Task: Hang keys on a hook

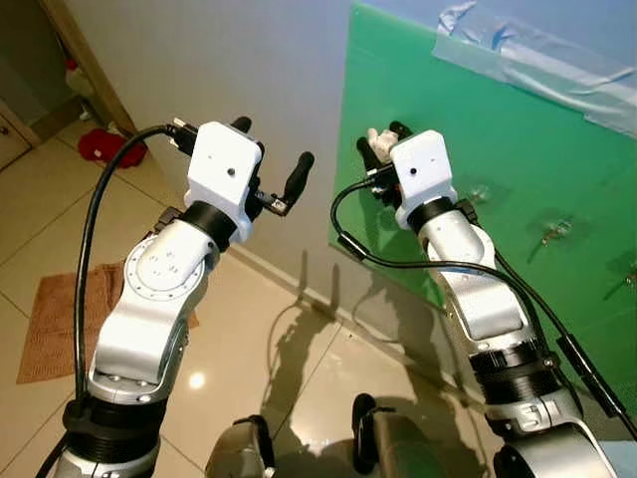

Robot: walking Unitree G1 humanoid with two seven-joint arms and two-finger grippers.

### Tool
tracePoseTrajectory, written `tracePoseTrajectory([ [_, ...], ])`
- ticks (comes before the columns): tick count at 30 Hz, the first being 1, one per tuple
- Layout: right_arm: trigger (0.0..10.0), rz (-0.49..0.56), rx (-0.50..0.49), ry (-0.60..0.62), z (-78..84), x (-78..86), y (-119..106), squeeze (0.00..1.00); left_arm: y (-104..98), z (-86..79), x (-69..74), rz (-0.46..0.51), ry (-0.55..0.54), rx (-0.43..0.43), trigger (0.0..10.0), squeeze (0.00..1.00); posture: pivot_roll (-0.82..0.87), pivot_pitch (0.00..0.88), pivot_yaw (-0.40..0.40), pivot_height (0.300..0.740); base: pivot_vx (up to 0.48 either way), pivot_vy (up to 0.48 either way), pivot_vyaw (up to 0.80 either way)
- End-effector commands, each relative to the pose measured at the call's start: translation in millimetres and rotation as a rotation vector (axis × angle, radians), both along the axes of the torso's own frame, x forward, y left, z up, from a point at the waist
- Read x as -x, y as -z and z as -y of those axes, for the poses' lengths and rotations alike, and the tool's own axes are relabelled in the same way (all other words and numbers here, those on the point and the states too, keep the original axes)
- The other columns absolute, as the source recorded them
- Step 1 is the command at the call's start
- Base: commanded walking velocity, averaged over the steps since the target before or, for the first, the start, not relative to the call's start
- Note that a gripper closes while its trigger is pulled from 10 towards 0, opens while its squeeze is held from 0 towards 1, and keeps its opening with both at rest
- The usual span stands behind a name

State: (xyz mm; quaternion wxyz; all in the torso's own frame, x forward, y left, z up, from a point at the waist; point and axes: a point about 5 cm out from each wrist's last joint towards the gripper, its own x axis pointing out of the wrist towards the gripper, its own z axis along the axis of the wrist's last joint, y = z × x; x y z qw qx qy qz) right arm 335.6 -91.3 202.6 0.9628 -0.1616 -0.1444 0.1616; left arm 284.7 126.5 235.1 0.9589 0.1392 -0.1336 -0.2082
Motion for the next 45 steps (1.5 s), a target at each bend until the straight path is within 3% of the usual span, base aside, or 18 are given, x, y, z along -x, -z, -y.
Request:
tracePoseTrajectory([
  [1,0.0,0.006,0.008,-0.001,-0.4,-2.0,1,0.00,2,-1.7,1.8,0.001,0.001,-0.016,10.0,0.00,0.01,0.207,0.030,0.740,0.000,0.000,0.00],
  [6,0.0,-0.017,0.022,0.014,3.3,-3.6,13,0.00,2,-3.5,2.1,-0.001,-0.002,-0.020,10.0,0.00,0.02,0.213,0.035,0.740,0.000,0.000,0.00],
  [18,0.0,-0.016,0.026,0.037,7.7,-7.8,19,0.00,2,-5.9,1.8,-0.005,-0.006,-0.027,10.0,0.00,0.02,0.220,0.044,0.740,0.000,0.000,0.00],
  [29,0.0,0.103,-0.001,0.107,15.7,-9.6,2,0.00,1,-6.9,3.2,0.000,-0.010,-0.031,10.0,0.00,0.03,0.229,0.046,0.740,0.000,0.000,0.00],
  [45,0.0,0.137,-0.010,0.155,27.8,-3.5,-12,0.00,3,-5.1,5.4,-0.008,-0.008,-0.025,10.0,0.00,0.02,0.231,0.040,0.740,0.000,0.000,0.00],
])
